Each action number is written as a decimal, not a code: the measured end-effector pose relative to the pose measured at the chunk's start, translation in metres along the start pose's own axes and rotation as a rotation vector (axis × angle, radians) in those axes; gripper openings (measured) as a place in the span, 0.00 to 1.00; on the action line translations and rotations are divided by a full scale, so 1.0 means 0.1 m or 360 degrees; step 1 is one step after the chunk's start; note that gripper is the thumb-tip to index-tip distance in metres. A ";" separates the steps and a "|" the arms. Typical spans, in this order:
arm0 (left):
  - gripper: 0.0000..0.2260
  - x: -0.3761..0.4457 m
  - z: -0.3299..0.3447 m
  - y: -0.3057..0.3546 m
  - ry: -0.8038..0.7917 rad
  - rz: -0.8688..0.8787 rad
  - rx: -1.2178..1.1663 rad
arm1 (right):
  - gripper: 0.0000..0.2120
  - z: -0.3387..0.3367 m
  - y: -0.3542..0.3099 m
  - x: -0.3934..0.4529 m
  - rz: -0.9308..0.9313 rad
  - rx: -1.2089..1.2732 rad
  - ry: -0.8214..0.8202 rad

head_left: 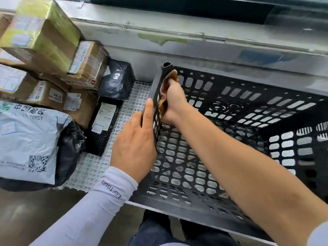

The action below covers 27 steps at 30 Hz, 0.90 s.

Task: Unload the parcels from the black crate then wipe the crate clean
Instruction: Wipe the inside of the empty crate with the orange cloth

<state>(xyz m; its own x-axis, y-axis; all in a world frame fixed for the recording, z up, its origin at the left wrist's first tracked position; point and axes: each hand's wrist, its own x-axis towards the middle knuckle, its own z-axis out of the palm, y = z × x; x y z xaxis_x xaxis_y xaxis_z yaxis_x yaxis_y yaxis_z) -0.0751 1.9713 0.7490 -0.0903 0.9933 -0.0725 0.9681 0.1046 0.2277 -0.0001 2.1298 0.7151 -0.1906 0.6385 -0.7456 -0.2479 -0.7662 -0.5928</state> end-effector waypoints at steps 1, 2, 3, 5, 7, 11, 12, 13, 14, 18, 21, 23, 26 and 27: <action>0.42 0.00 0.00 0.00 -0.0004 -0.0003 -0.0008 | 0.21 0.03 -0.03 -0.03 -0.0023 -0.0001 0.0018; 0.42 -0.01 0.00 0.00 -0.0007 -0.0007 -0.0016 | 0.20 0.04 -0.06 -0.07 -0.0062 -0.0030 0.0013; 0.42 -0.01 0.00 0.00 -0.0012 -0.0013 -0.0024 | 0.19 0.06 -0.09 -0.11 -0.0091 -0.0057 -0.0012; 0.42 -0.01 0.00 0.00 -0.0027 -0.0024 -0.0063 | 0.16 0.09 -0.17 -0.21 -0.0090 -0.0111 -0.0016; 0.43 -0.01 0.00 0.01 -0.0049 -0.0043 -0.0109 | 0.14 0.12 -0.25 -0.28 -0.0066 -0.0118 0.0000; 0.43 0.01 -0.01 0.03 -0.0068 -0.0122 -0.0146 | 0.19 0.20 -0.20 -0.27 -0.0128 -0.0060 -0.0010; 0.43 0.01 -0.01 0.02 -0.0072 -0.0134 -0.0152 | 0.21 0.19 -0.14 -0.22 -0.0137 -0.0038 -0.0039; 0.43 0.01 0.00 0.02 -0.0071 -0.0135 -0.0155 | 0.23 0.18 -0.08 -0.19 -0.0147 0.0002 -0.0060; 0.43 0.01 0.00 0.01 -0.0065 -0.0130 -0.0156 | 0.25 0.15 -0.02 -0.13 -0.0137 0.0037 -0.0077; 0.42 0.01 0.06 -0.02 -0.0007 -0.0053 -0.0140 | 0.28 0.00 0.13 0.07 -0.0070 0.0141 -0.0131; 0.40 0.02 0.10 -0.06 0.0088 0.0035 -0.0102 | 0.34 -0.03 0.25 0.23 -0.0024 0.0117 -0.0052; 0.38 0.02 0.13 -0.08 0.0140 0.0084 -0.0035 | 0.36 -0.05 0.34 0.33 0.0009 0.0073 0.0032; 0.36 0.04 0.12 -0.09 0.0107 0.0111 0.0068 | 0.35 -0.11 0.46 0.43 0.0065 -0.0040 0.0091; 0.36 0.05 0.12 -0.10 0.0081 0.0108 0.0085 | 0.34 -0.12 0.47 0.42 0.0083 -0.0042 0.0079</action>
<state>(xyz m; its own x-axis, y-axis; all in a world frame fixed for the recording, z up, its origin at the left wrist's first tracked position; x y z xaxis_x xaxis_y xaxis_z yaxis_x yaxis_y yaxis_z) -0.0820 1.9750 0.7347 -0.0344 0.9994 -0.0088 0.9834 0.0354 0.1781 -0.0080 2.1194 0.6519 -0.1549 0.5938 -0.7896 -0.2133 -0.8005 -0.5601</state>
